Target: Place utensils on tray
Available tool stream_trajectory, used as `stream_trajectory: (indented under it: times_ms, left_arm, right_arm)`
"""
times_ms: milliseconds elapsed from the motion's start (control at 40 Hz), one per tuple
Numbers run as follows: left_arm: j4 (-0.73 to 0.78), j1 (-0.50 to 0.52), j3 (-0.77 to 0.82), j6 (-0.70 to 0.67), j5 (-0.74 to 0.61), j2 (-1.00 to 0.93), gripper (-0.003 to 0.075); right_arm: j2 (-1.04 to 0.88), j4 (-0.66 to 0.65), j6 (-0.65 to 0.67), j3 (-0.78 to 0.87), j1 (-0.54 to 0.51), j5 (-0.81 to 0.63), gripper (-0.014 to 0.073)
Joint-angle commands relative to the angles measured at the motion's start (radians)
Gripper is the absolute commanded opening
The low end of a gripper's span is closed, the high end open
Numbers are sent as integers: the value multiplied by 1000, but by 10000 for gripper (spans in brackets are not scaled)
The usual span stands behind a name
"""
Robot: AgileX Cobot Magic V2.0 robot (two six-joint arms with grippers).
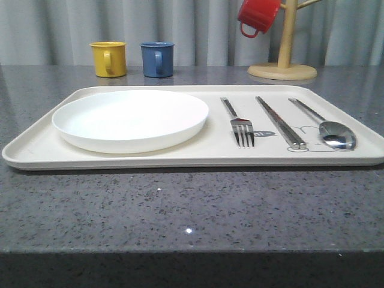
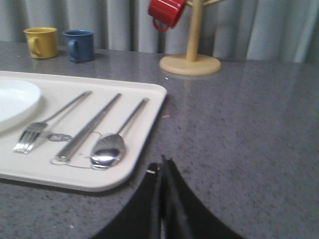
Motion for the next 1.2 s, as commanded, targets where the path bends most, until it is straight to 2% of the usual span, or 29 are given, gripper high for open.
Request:
stream_trajectory:
  times_ms: [0,125,1174]
  left_arm:
    - [-9,1,-4,-5,-90,-22,-18]
    - [-9,1,-4,-5,-90,-22,-18]
    - [-9,1,-4,-5,-90,-21,-18]
  right_arm:
    - [-29,38,-24,27,-69,-100,-69]
    - [-28,48,-24,81,-111,-124,-69]
    - [-29,48,-24,88,-111,-101,-69]
